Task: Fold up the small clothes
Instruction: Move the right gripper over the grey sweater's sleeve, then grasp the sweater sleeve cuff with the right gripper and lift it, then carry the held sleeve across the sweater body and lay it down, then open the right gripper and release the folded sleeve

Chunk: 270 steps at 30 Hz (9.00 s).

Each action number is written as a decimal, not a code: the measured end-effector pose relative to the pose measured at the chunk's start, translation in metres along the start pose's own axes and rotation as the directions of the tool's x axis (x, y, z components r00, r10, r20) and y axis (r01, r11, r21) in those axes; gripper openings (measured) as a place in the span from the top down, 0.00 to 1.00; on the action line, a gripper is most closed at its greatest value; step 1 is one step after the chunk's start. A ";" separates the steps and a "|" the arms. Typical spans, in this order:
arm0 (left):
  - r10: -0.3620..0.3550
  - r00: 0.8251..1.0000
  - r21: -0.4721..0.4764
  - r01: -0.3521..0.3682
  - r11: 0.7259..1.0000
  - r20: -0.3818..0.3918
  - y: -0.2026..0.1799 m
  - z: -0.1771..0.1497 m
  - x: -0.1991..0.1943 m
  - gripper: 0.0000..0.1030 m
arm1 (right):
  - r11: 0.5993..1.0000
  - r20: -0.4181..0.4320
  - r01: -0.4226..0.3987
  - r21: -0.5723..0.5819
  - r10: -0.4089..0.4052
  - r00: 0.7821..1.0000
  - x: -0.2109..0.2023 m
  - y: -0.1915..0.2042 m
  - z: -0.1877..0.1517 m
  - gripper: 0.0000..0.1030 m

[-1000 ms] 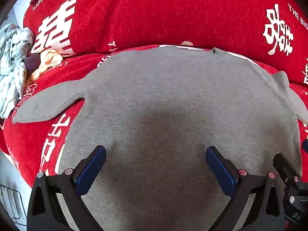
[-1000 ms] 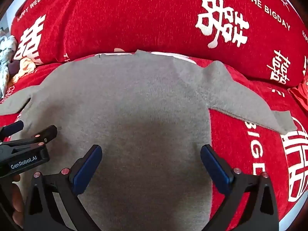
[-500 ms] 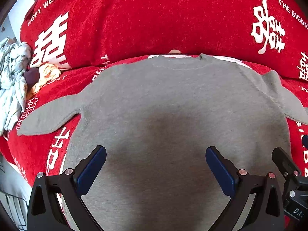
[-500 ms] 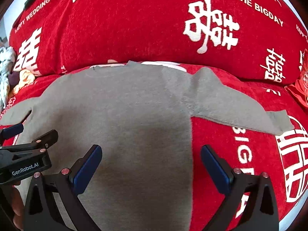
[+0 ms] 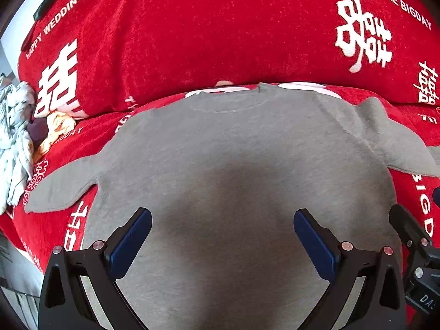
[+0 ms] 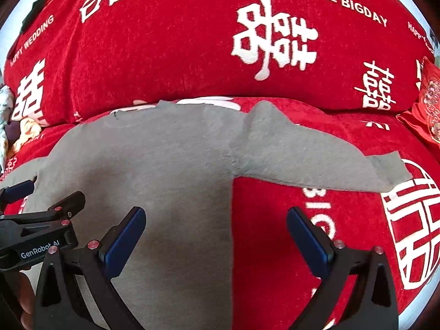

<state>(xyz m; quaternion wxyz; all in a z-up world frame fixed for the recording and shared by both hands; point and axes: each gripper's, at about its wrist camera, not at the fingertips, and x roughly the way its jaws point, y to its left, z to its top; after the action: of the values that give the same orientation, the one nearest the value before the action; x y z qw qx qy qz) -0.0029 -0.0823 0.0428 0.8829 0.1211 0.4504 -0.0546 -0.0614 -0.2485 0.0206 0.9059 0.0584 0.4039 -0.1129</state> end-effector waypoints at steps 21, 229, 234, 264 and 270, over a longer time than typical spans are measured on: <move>-0.047 0.999 0.133 0.046 0.990 0.005 -0.103 0.041 -0.001 0.00 | 0.984 0.017 0.096 0.149 -0.100 0.995 0.009 -0.111 0.011 0.01; -0.188 0.979 -0.402 0.140 0.905 -0.083 0.212 -0.056 0.056 0.00 | 0.940 0.019 -0.236 -0.247 0.249 0.968 0.036 0.211 0.072 0.29; -0.213 0.975 -0.283 0.188 0.940 -0.060 0.161 -0.019 0.055 0.00 | 0.991 -0.038 -0.080 -0.105 0.076 0.996 0.074 0.131 0.063 0.29; -0.181 0.978 -0.153 0.165 0.974 -0.100 0.108 -0.025 0.080 0.00 | 0.990 -0.027 0.009 -0.138 -0.013 1.000 0.065 0.105 0.009 0.27; -0.180 0.981 -0.135 0.170 0.976 -0.068 0.112 -0.053 0.056 0.00 | 0.988 -0.013 -0.026 -0.151 0.024 1.000 0.038 0.106 -0.018 0.27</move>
<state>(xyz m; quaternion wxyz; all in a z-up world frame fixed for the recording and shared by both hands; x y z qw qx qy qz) 0.0122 0.0406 -0.0138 0.8618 0.0261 0.4969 -0.0982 -0.0225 -0.1480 -0.0180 0.9068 -0.0048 0.4156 -0.0703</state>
